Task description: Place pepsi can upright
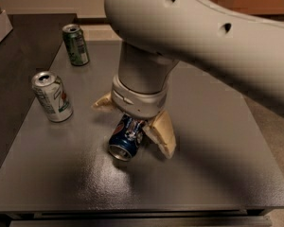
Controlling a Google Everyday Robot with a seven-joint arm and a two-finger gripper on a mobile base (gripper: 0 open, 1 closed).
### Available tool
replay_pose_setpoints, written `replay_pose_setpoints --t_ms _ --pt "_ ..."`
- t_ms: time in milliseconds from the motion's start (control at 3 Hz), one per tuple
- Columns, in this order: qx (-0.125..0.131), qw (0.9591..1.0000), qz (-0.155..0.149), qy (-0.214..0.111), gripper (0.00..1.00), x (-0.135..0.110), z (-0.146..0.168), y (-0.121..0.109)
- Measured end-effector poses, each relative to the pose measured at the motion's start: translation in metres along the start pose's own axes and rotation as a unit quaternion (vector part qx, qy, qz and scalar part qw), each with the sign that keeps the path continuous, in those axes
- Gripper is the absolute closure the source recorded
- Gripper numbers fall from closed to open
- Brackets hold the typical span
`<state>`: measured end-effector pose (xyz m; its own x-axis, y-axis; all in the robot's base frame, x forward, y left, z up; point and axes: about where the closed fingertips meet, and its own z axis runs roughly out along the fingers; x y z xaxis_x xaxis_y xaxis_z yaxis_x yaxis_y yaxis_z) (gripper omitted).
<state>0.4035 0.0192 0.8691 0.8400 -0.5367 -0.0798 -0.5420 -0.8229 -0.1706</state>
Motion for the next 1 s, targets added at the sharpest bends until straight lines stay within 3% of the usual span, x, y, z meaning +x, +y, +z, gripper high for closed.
replay_pose_setpoints --t_ms 333,667,1000 --pt "-0.026 0.9981 -0.056 0.003 0.00 -0.012 0.017 0.002" --pt "-0.043 0.9951 -0.089 0.010 0.00 -0.014 0.028 0.002" --pt "-0.050 0.9932 -0.103 0.020 0.18 -0.011 0.032 0.000"
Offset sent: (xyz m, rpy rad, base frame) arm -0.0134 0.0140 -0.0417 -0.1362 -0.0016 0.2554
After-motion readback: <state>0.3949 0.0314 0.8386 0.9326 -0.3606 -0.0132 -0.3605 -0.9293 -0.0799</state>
